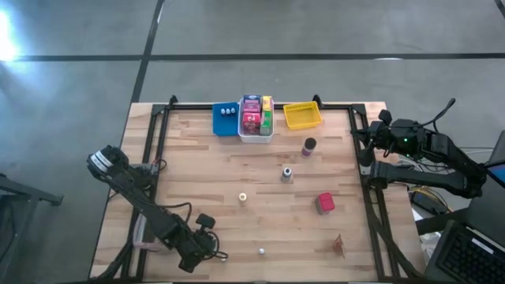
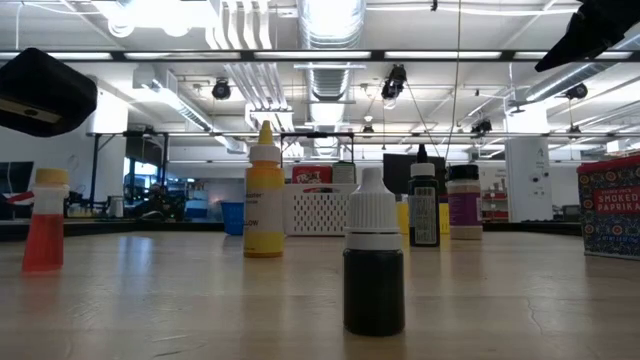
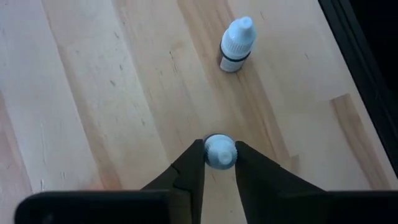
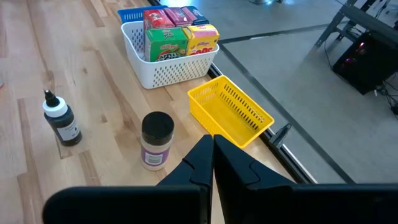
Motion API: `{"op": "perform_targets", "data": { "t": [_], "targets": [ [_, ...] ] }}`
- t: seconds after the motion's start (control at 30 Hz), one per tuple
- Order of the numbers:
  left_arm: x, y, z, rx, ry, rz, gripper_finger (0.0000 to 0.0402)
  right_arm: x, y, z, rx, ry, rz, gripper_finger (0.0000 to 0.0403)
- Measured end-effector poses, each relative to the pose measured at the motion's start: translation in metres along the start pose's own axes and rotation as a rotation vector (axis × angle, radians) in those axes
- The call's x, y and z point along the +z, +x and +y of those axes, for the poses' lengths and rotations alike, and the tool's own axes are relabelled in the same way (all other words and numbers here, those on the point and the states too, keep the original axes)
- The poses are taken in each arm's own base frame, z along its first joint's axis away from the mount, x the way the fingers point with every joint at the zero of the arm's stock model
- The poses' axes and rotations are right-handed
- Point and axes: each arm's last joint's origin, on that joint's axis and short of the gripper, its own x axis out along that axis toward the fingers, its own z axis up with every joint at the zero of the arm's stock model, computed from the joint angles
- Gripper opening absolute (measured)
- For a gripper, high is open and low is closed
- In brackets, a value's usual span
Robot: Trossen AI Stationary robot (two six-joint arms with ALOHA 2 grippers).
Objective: Pick & Place Kitchen Items
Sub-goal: Put the small top black food coloring bottle into the blue bin
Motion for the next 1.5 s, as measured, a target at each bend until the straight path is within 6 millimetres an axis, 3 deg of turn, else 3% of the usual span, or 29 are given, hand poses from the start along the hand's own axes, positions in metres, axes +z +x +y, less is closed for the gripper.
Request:
{"op": "perform_targets", "data": {
  "t": [0.17,0.4,0.7,0.9,1.23,1.5],
  "targets": [
    [0.006,-0.014,-0.001,-0.030,-0.004,0.006,0.0078,0.000,0.000,0.000,0.000,0.000,0.000,0.0008],
    [0.020,-0.073,0.013,0.066,-0.026,-0.115,0.0077,0.000,0.000,0.000,0.000,0.000,0.001,0.0008],
    [0.031,-0.145,0.084,0.289,-0.213,-0.405,0.0076,0.000,0.000,0.000,0.000,0.000,0.001,0.0008],
    [0.027,-0.176,0.136,0.423,-0.290,-0.482,0.0076,0.000,0.000,0.000,0.000,0.002,0.000,0.0008],
    [0.011,-0.194,0.212,0.468,-0.382,-0.457,0.0076,0.000,0.000,0.000,0.000,0.000,0.000,0.0008],
    [0.003,-0.189,0.248,0.494,-0.411,-0.403,0.0076,0.000,0.000,0.000,0.000,0.000,0.000,0.0008]
  ]
}}
